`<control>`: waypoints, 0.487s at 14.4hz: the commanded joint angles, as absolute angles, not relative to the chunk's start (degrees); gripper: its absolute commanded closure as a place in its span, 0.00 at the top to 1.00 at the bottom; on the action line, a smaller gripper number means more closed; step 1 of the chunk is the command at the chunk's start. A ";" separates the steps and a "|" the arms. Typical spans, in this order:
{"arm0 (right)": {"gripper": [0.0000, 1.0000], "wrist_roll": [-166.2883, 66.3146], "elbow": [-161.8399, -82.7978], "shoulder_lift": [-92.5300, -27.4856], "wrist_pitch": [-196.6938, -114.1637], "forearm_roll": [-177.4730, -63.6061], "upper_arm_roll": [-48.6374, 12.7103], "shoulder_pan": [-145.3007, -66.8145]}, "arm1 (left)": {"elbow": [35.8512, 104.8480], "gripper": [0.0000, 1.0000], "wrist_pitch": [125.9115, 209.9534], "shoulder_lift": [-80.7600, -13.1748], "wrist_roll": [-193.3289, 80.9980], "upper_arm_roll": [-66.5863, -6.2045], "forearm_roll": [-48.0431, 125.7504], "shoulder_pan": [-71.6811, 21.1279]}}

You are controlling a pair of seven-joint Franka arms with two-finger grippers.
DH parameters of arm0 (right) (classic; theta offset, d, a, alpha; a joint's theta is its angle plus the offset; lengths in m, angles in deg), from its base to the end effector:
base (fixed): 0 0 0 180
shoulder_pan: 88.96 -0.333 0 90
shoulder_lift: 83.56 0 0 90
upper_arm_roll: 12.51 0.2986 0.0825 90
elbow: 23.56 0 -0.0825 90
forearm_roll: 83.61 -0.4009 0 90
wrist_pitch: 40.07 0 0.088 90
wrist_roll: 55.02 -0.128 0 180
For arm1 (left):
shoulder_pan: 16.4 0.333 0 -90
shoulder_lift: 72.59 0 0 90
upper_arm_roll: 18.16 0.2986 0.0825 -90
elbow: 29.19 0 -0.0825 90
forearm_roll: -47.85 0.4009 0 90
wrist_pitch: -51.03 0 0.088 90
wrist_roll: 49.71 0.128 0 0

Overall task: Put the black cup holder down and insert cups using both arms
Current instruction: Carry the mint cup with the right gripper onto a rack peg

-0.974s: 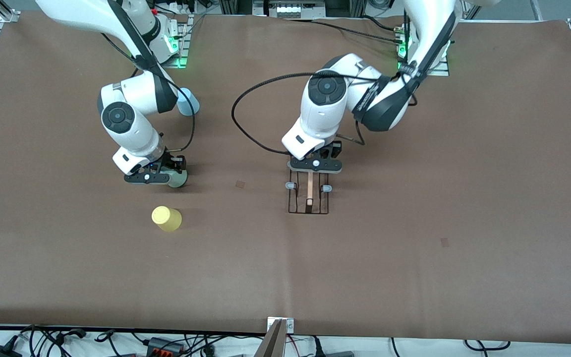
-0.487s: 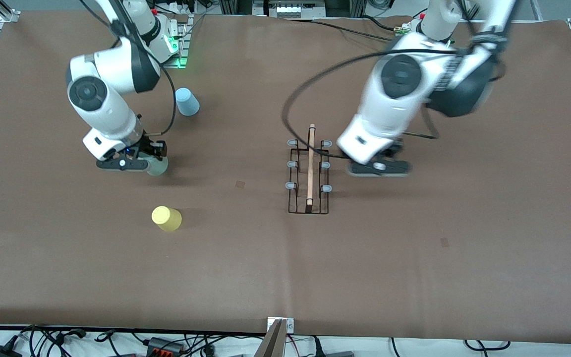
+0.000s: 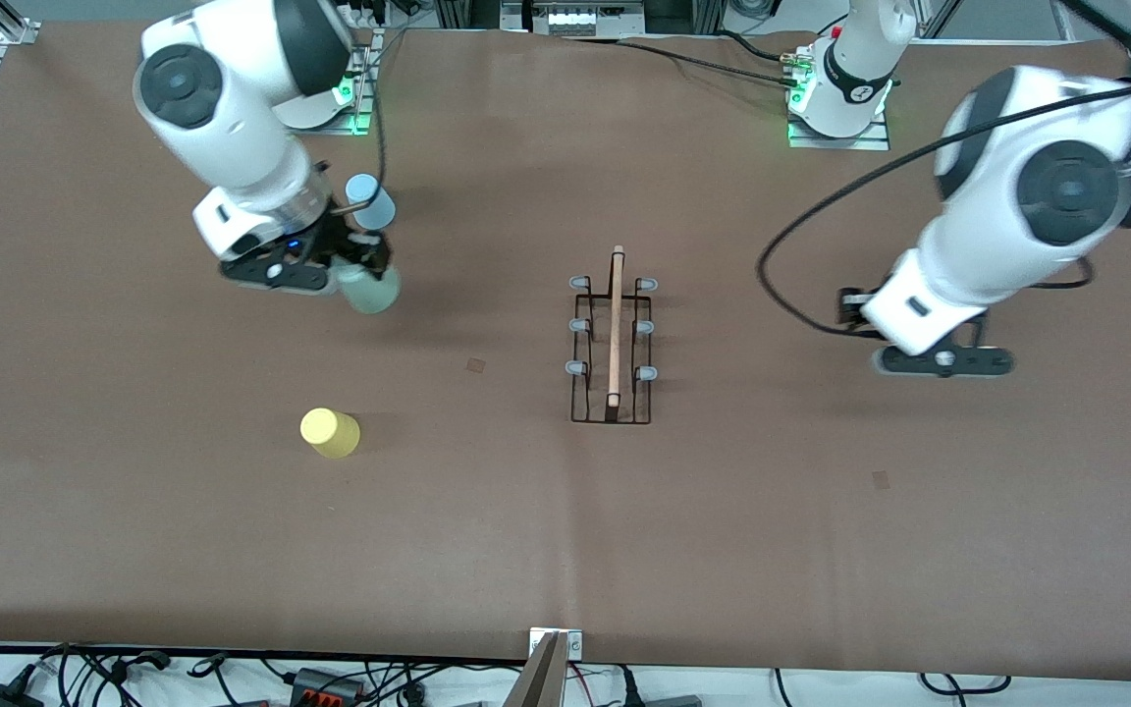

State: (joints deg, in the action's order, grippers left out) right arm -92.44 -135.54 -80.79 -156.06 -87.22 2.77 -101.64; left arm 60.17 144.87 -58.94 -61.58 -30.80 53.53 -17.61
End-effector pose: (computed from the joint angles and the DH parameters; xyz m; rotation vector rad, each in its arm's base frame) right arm 0.5160 0.2781 0.4095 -3.0561 0.2951 0.0278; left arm 0.6128 -0.1282 0.4567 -3.0540 0.0715 0.2141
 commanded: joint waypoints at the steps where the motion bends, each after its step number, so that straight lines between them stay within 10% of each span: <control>1: 0.00 -103.84 -130.19 -75.58 -156.61 -87.74 4.10 -106.08 | 62.65 0.58 142.00 -64.75 -53.35 -31.69 54.09 -13.77; 7: 0.00 -125.39 -120.42 -64.24 -160.38 -81.43 4.27 -117.07 | 72.67 0.59 144.98 -76.28 -46.22 -31.78 53.39 -11.14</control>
